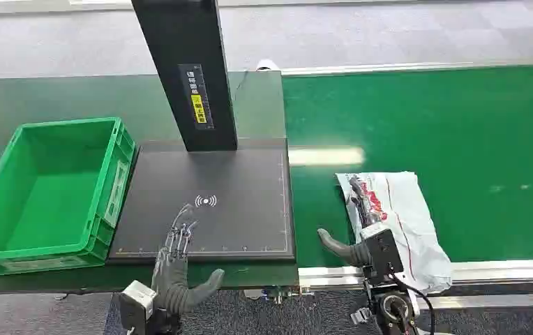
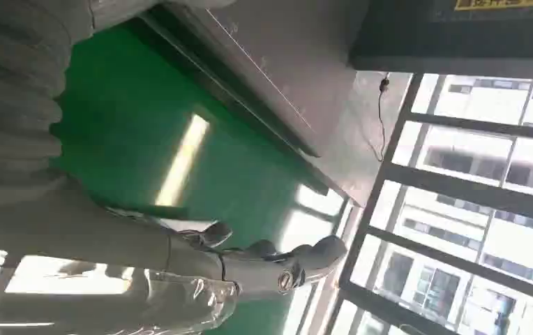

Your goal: Moved the parcel from conveyor to table for the left to box.

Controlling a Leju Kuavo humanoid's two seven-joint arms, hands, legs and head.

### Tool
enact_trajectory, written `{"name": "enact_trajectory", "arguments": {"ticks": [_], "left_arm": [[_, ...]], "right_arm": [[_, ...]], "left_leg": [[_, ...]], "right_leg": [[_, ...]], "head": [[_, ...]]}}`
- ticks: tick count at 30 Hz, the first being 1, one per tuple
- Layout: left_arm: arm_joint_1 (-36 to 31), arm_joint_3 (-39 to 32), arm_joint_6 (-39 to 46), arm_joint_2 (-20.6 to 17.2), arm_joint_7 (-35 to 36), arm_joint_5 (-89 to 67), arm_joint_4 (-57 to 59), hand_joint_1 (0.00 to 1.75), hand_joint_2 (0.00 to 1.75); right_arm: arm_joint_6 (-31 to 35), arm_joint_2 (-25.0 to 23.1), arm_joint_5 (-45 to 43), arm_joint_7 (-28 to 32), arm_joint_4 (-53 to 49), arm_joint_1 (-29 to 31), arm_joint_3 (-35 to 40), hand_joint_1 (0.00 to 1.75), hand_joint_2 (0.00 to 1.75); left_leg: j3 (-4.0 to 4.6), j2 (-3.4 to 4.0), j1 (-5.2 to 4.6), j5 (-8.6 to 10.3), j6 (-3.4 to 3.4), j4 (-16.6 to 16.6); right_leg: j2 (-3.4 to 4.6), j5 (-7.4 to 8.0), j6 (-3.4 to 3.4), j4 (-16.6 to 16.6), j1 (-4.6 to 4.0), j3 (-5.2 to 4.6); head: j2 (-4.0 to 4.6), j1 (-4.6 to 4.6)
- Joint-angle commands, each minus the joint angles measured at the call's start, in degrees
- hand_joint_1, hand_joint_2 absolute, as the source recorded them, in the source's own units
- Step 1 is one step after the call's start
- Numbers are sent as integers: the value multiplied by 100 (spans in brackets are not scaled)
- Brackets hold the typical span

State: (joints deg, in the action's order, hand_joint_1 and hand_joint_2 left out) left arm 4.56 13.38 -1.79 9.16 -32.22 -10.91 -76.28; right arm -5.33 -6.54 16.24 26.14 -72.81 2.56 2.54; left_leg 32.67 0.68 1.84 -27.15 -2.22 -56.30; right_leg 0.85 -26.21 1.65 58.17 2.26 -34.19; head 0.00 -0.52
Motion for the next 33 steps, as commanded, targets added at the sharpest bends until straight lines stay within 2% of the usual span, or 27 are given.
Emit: {"name": "enact_trajectory", "arguments": {"ticks": [1,3,6,7,8,11,17,24,27,29,33], "left_arm": [[52,139,39,-82,-59,10,-56,0,175],[43,156,22,-92,-36,-10,-68,0,175],[48,164,49,-116,-3,-117,-114,0,175],[78,152,52,-131,4,-138,-202,0,175],[102,143,53,-146,5,-139,-272,0,175],[148,161,47,-208,38,-163,-370,0,175],[229,64,-82,-259,200,-73,-502,0,175],[206,69,-178,-264,203,-140,-402,0,175],[170,86,-181,-302,186,-137,-305,0,175],[144,77,-190,-284,182,-137,-281,0,175],[158,76,-144,-265,201,-124,-292,0,175]], "right_arm": [[-17,180,108,-28,-174,129,-76,0,175],[27,225,188,-10,-163,150,-63,0,175],[459,294,628,25,-102,282,-25,0,175],[1022,373,1342,-94,-122,337,100,0,175],[1147,400,1584,-187,-160,361,119,0,175],[1234,473,1942,-392,-212,379,90,0,175],[1761,894,3319,-917,-33,551,-111,0,175],[1792,1117,3524,-935,64,628,-474,0,175],[1877,1330,3501,-906,400,921,-743,0,175],[2878,1417,4506,-1359,622,1086,-876,0,175],[3040,1446,4652,-1532,795,1295,-1078,0,175]], "left_leg": [[-2,-7,-2,-1,11,1],[-7,-8,-1,-2,15,3],[-8,-5,0,0,15,5],[-4,-3,-1,0,11,2],[-11,-3,0,-2,19,4],[-8,0,-1,-3,17,2],[-6,-5,-2,-1,13,3],[-15,-14,-1,0,21,8],[-10,-8,-4,0,15,5],[-9,-5,-3,0,13,4],[-12,-6,-3,0,16,5]], "right_leg": [[-9,-2,-12,-2,-1,5],[-10,-2,-16,-5,-3,10],[-8,0,-17,-7,-5,10],[-6,0,-12,-4,-2,5],[-6,0,-20,-8,-5,12],[-3,0,-18,-6,-4,9],[-7,0,-11,-5,-1,8],[-18,0,-21,-14,-5,21],[-9,1,-12,-8,1,14],[-7,1,-12,-7,1,12],[-8,2,-15,-9,0,15]], "head": [[0,2],[0,2],[0,0],[0,2],[0,0],[0,0],[0,2],[0,0],[0,0],[0,2],[0,0]]}}
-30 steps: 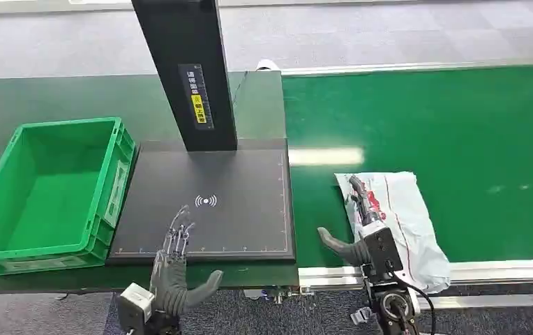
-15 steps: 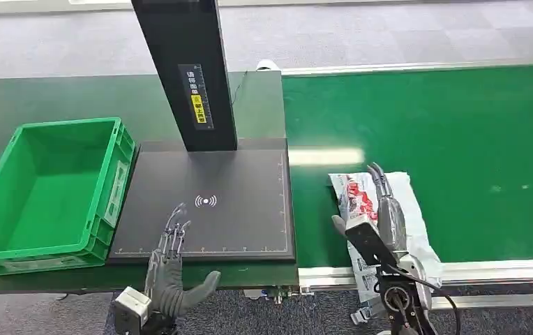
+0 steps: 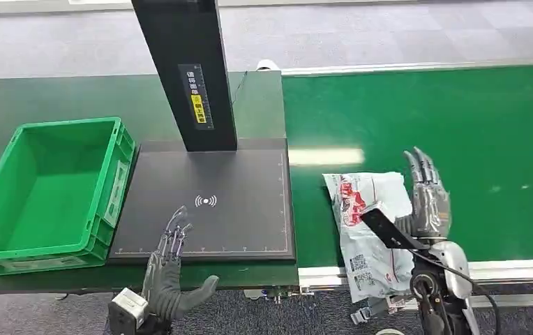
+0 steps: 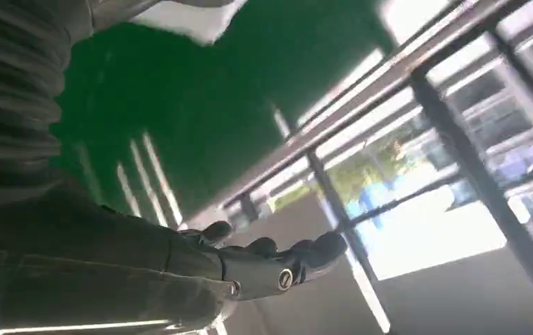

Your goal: Moved the parcel from conveyor to table for the left to box.

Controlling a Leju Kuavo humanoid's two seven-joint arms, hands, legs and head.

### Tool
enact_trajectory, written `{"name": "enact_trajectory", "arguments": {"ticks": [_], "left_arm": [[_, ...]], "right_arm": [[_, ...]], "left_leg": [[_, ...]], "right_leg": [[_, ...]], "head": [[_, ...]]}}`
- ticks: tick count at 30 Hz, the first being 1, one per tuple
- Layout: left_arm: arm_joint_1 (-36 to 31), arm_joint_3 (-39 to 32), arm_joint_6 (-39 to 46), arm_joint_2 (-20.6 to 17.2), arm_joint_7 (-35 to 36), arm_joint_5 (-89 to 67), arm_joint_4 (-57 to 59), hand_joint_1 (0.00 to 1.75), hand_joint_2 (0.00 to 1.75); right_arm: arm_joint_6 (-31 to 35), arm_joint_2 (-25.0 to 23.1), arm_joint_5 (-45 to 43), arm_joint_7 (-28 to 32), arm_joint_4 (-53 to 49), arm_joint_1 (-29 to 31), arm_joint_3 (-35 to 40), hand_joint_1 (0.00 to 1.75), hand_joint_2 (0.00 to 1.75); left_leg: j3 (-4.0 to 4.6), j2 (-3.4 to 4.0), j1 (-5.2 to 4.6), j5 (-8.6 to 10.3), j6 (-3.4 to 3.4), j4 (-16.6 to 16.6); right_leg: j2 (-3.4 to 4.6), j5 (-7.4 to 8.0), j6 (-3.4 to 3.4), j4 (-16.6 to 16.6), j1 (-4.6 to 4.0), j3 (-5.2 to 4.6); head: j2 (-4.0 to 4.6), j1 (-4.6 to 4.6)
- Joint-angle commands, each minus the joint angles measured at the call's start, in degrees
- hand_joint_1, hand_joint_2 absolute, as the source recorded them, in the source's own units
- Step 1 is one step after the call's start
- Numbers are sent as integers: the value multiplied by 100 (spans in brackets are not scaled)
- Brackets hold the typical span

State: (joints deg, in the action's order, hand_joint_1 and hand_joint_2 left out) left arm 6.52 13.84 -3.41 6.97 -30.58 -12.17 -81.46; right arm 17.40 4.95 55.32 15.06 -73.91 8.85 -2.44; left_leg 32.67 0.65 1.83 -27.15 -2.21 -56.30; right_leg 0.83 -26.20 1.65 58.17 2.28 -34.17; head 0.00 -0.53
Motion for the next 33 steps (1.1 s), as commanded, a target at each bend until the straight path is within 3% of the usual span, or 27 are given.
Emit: {"name": "enact_trajectory", "arguments": {"ticks": [1,4,10,14,22,27,31,32,33], "left_arm": [[-9,33,45,-50,56,6,212,0,175],[133,38,159,-91,133,3,177,0,175],[136,41,184,-84,148,5,183,0,175],[112,126,280,-87,234,-62,336,0,175],[-215,185,355,-18,273,-98,800,0,175],[-271,237,349,-41,272,-99,912,0,175],[-294,260,351,-42,272,-99,993,0,175],[-290,265,348,-47,272,-99,983,0,175],[-286,261,347,-52,272,-99,972,0,175]], "right_arm": [[637,293,885,-736,1109,785,-679,0,175],[-314,368,1137,-1580,1632,1036,-770,0,175],[-382,355,1119,-1667,1724,1062,-806,0,175],[-1995,432,850,-2127,2444,1113,-589,0,175],[-2948,581,626,-2108,2941,1130,170,0,175],[-3564,752,45,-1547,3231,1165,512,0,175],[-3601,781,-155,-1411,3267,1086,571,0,175],[-3530,765,-208,-1396,3262,1101,575,40,175],[-3497,737,-232,-1417,3255,1133,579,155,175]], "left_leg": [[-11,2,-3,-1,11,6],[-21,4,0,-2,18,9],[-16,-2,0,-3,15,8],[-24,-3,2,-3,18,11],[-17,-7,1,0,15,10],[-15,-10,-2,-1,14,8],[-19,-17,-1,0,19,12],[-16,-18,-1,0,15,9],[-23,-19,0,-1,19,13]], "right_leg": [[0,1,-12,-6,0,9],[0,3,-20,-14,-5,20],[-4,0,-20,-10,-5,15],[-6,1,-21,-16,-8,24],[-10,3,-19,-14,-6,20],[-12,0,-15,-10,-2,18],[-20,0,-20,-16,-4,25],[-20,-1,-17,-13,-3,21],[-21,-1,-23,-18,-5,29]], "head": [[0,2],[0,0],[0,2],[0,2],[0,0],[0,2],[0,2],[0,2],[0,2]]}}
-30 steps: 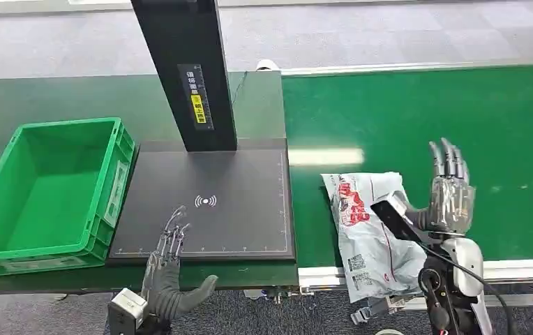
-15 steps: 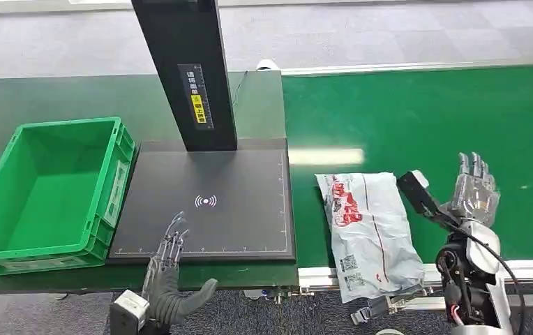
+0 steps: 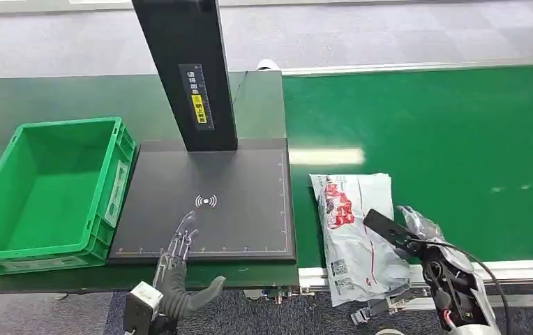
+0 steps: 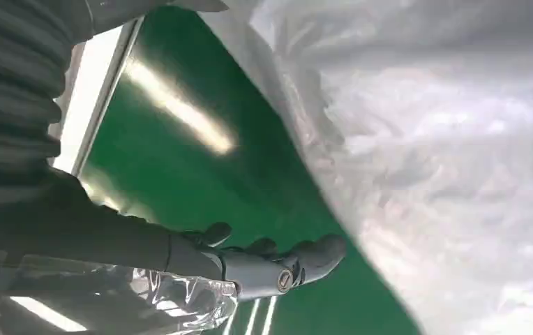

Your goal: Moved the parcel from conveyor to table for the left to box.

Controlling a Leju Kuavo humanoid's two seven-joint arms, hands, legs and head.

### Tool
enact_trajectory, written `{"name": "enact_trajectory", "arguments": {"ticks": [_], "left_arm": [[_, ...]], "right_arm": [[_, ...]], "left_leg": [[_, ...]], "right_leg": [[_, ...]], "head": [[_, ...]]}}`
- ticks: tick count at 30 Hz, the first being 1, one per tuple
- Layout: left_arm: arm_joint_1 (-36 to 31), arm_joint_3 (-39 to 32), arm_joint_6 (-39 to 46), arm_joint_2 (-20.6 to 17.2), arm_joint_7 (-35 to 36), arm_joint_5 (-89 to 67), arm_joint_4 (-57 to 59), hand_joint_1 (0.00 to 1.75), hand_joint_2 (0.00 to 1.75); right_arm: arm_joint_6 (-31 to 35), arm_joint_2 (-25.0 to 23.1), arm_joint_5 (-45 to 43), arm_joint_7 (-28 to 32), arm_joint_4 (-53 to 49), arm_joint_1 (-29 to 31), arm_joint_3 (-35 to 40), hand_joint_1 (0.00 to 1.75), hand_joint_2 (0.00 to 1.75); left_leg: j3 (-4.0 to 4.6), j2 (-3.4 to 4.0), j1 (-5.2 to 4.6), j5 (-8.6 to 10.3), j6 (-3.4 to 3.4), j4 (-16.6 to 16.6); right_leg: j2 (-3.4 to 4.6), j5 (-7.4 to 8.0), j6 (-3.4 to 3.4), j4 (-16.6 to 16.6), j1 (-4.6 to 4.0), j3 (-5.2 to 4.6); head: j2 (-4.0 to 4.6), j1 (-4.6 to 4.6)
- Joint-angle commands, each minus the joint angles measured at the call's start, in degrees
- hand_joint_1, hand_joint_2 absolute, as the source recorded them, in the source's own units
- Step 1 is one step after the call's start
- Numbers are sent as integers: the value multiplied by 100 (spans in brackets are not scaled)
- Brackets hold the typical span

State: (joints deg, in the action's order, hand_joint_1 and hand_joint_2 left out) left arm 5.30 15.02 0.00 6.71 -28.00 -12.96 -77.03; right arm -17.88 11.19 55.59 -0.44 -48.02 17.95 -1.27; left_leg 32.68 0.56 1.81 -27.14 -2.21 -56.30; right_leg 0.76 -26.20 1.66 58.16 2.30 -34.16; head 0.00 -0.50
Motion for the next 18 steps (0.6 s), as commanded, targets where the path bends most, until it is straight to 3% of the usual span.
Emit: {"name": "enact_trajectory", "arguments": {"ticks": [1,18], "left_arm": [[-170,140,7,-26,14,-20,524,0,175],[-95,64,19,-42,8,-13,440,0,175]], "right_arm": [[35,99,-262,100,672,259,469,175,175],[145,94,-423,217,673,414,692,175,175]], "left_leg": [[-17,-1,0,-2,12,8],[-9,3,-1,-2,9,4]], "right_leg": [[-3,0,-17,-9,-4,17],[0,0,-12,-4,-2,8]], "head": [[0,0],[0,0]]}}
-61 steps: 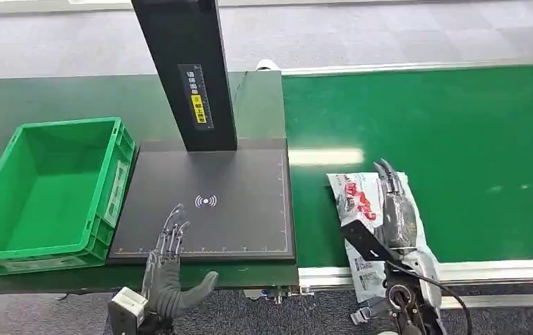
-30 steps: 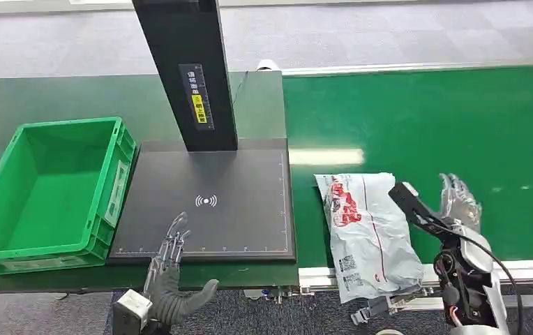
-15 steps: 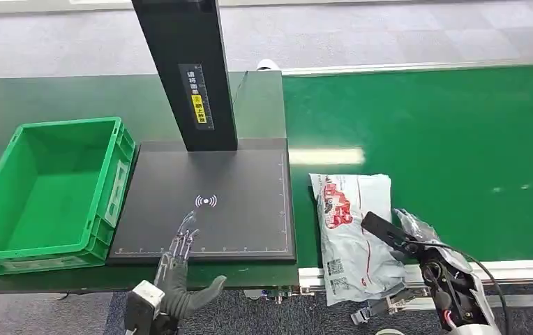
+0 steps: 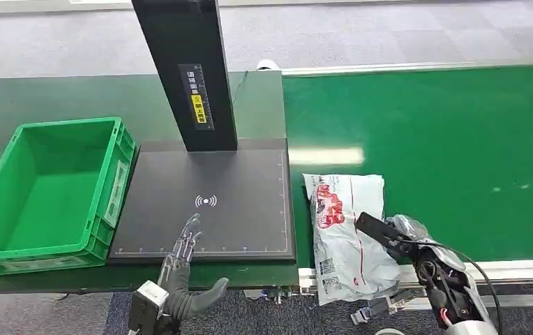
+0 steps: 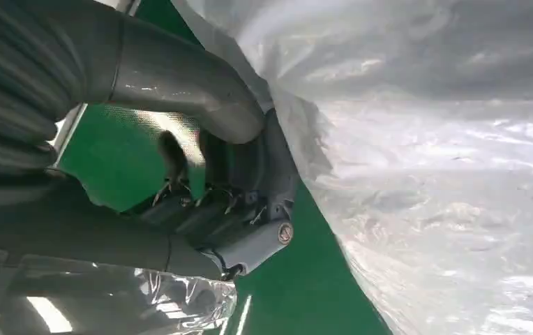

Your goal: Moved the parcel from conveyor to table for the left to box.

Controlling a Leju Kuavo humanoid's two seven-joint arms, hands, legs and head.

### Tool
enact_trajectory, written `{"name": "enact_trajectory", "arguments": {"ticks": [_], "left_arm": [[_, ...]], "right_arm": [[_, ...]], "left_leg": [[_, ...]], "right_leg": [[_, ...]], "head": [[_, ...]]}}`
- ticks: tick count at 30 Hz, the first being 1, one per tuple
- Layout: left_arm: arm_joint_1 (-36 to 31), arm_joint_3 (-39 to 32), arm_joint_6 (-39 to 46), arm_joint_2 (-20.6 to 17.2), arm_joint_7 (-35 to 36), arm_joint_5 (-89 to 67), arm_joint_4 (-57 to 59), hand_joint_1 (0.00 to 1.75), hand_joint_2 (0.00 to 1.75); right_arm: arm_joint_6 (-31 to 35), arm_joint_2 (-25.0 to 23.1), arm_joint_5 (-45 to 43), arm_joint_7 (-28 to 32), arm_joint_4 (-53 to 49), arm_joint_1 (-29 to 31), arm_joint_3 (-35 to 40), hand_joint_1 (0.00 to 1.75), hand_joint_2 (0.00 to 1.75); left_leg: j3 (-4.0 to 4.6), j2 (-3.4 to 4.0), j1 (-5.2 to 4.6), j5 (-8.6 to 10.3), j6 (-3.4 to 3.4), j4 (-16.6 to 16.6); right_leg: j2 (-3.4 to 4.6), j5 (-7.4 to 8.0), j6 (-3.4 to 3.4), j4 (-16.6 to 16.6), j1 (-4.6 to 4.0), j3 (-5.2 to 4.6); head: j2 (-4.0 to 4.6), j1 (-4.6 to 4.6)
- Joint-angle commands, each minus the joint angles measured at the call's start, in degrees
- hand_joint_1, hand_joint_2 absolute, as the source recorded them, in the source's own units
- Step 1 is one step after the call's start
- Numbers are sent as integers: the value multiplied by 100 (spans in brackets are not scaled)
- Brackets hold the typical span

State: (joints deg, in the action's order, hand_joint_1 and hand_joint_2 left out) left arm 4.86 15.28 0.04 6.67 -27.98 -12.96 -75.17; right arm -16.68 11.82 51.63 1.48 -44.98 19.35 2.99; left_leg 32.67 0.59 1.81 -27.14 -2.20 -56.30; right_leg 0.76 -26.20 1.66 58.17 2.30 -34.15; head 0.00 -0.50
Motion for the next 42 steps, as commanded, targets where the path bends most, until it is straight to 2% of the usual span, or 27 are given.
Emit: {"name": "enact_trajectory", "arguments": {"ticks": [1,6,7,9,11,15,18,32,33,37,41,42], "left_arm": [[-51,38,15,-38,6,-13,254,0,175],[-30,6,19,-56,2,-18,228,0,175],[-2,-82,60,-59,-11,-3,172,0,175],[113,-295,86,-19,4,-1,-30,0,175],[248,-423,101,-20,13,2,-264,0,175],[395,-458,122,-5,-67,-10,-329,0,175],[414,-452,185,9,-154,9,-286,0,175],[402,-448,185,17,-155,9,-284,0,175],[394,-449,222,19,-190,27,-262,0,175],[362,-391,247,15,-277,69,-192,0,175],[272,-312,237,2,-330,110,-42,0,175],[258,-298,241,-4,-336,113,-20,0,175]], "right_arm": [[25,30,-27,25,368,275,266,175,175],[115,23,-73,78,353,281,297,175,175],[285,9,-50,35,278,279,306,175,175],[1118,-74,286,-446,60,326,315,175,175],[1619,-188,419,-533,-342,363,183,175,175],[2421,-474,261,-84,-1255,186,-269,175,175],[2812,-567,61,238,-1698,72,-417,175,175],[2810,-552,57,238,-1710,63,-427,175,175],[3189,-618,-214,698,-1802,39,-514,175,175],[3784,-739,-662,1421,-2589,-189,-584,175,175],[4085,-794,-891,1746,-3138,-459,-601,175,175],[3975,-776,-980,1733,-3148,-459,-574,175,175]], "left_leg": [[-15,0,0,-3,14,6],[-10,0,-1,-2,12,5],[-15,-2,0,-1,16,8],[-9,7,-1,-3,10,4],[-6,21,0,-6,12,1],[-10,31,-1,-10,16,2],[-7,10,-2,-4,10,3],[-14,-4,1,-2,14,6],[-12,-3,0,-2,11,4],[-13,-2,-2,-4,17,3],[-14,-12,1,-2,16,8],[-11,-13,-1,-1,12,6]], "right_leg": [[-3,-1,-19,-8,-5,15],[-3,0,-15,-5,-3,10],[-5,1,-21,-10,-5,15],[5,1,-15,-4,-3,6],[18,3,-19,-1,-4,-2],[26,1,-26,1,-5,0],[7,-1,-17,0,-2,2],[-7,-2,-20,-7,-6,14],[-6,-2,-15,-5,-4,11],[-5,-3,-22,-4,-4,11],[-15,-4,-24,-8,-7,16],[-16,-5,-18,-5,-4,13]], "head": [[0,0],[0,0],[0,0],[0,0],[0,0],[0,0],[0,2],[0,0],[0,0],[0,0],[0,-2],[0,0]]}}
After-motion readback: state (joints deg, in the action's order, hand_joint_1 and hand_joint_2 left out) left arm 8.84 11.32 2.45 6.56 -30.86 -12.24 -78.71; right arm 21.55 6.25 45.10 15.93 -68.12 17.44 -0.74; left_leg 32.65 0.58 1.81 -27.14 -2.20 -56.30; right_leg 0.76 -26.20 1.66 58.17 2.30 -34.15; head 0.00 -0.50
